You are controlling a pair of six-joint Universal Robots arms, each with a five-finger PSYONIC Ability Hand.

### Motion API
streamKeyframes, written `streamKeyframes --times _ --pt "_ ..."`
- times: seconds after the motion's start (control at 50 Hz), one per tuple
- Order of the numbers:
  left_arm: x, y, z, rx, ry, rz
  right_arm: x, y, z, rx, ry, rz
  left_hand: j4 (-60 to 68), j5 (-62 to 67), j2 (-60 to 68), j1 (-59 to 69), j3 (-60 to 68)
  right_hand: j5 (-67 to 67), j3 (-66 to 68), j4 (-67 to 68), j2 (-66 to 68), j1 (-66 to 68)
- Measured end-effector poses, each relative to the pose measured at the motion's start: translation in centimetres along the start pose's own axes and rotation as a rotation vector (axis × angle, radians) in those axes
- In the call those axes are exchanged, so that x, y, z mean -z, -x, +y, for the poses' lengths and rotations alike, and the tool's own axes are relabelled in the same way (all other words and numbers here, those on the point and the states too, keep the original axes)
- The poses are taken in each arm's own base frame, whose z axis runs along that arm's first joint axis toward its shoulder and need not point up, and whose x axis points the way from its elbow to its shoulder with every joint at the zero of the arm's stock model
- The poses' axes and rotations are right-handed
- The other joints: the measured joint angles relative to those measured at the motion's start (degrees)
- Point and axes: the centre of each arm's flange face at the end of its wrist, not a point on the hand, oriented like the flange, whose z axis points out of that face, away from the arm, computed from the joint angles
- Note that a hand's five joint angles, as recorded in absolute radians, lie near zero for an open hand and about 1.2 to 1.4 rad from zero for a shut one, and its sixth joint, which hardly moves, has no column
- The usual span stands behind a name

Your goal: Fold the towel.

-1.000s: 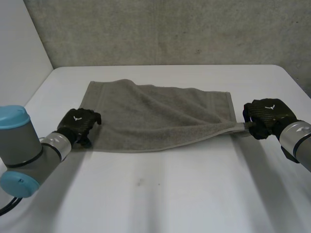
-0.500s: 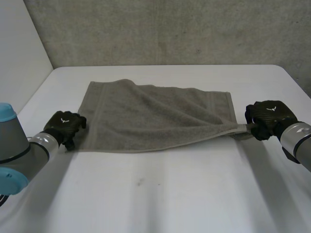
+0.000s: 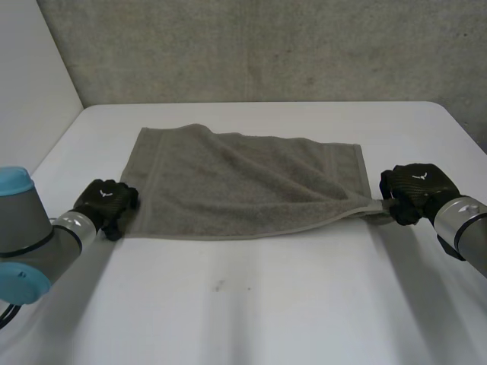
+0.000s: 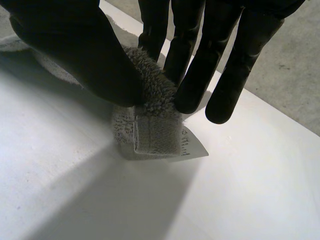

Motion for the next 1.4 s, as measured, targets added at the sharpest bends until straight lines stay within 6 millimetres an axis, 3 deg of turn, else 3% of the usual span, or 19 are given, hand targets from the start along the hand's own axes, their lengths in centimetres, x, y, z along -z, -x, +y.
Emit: streamKeyframes --times 0.18,0.26,0.44,0.46,0.52,0.56,0.7,0.84,1.0,1.12,1.34,1.4 --pt "-0.6 0.1 0.2 0.000 -0.001 0.000 -0.1 0.1 0.3 -0.001 0.009 -0.004 7.1 4.5 7.0 6.8 7.1 0.0 0.0 0.0 0.0 0.0" --pt "-0.9 0.3 0.1 -0.003 -0.011 -0.007 -0.2 0.1 0.4 0.003 0.013 -0.006 16.1 8.0 16.0 15.1 16.2 0.0 0.0 0.0 0.0 0.0" --pt "-1.2 0.6 -0.3 -0.013 -0.040 -0.025 -0.3 0.2 0.6 0.013 0.017 -0.009 23.5 2.2 23.4 23.3 23.5 0.1 0.0 0.0 0.0 0.0" --pt "-1.2 0.7 -0.4 -0.015 -0.045 -0.030 -0.3 0.2 0.6 0.013 0.017 -0.009 23.7 14.4 23.6 23.5 23.7 0.1 0.0 0.0 0.0 0.0" --pt "-1.1 0.7 -0.5 -0.016 -0.049 -0.033 -0.3 0.2 0.6 0.014 0.018 -0.009 23.9 24.2 23.8 23.6 23.9 0.1 0.0 0.0 0.0 0.0" --pt "-1.0 0.7 -0.6 -0.017 -0.051 -0.034 -0.3 0.2 0.7 0.014 0.018 -0.010 23.8 24.2 23.7 23.6 23.8 0.1 0.0 0.0 0.0 0.0" --pt "-0.8 0.7 -0.6 -0.016 -0.050 -0.032 -0.3 0.3 0.7 0.014 0.019 -0.010 20.8 21.2 20.4 20.2 20.8 0.1 0.0 0.0 0.0 0.0" --pt "-0.6 0.5 -0.4 -0.014 -0.042 -0.028 -0.3 0.3 0.7 0.014 0.019 -0.011 8.9 9.1 8.8 8.9 9.0 0.1 0.0 0.0 0.0 0.0" --pt "-0.4 0.4 -0.4 -0.013 -0.039 -0.025 -0.3 0.3 0.7 0.014 0.021 -0.012 11.7 11.9 11.8 12.0 11.7 0.1 0.0 0.0 0.0 0.0" --pt "-0.1 0.2 -0.4 -0.012 -0.039 -0.022 -0.3 0.3 0.8 0.022 0.024 -0.010 29.7 29.7 29.8 29.1 29.8 0.1 0.0 0.0 0.0 0.0" --pt "1.5 0.8 -2.0 -0.023 -0.067 -0.046 0.1 -0.2 0.1 0.091 0.028 0.005 35.6 34.7 35.5 32.8 35.2 0.1 0.0 0.0 0.0 0.0" --pt "3.5 1.3 -3.1 -0.026 -0.063 -0.061 1.8 -0.3 -1.1 0.198 0.066 -0.009 35.9 34.9 35.8 32.8 35.5 0.1 0.0 0.0 0.0 0.0"
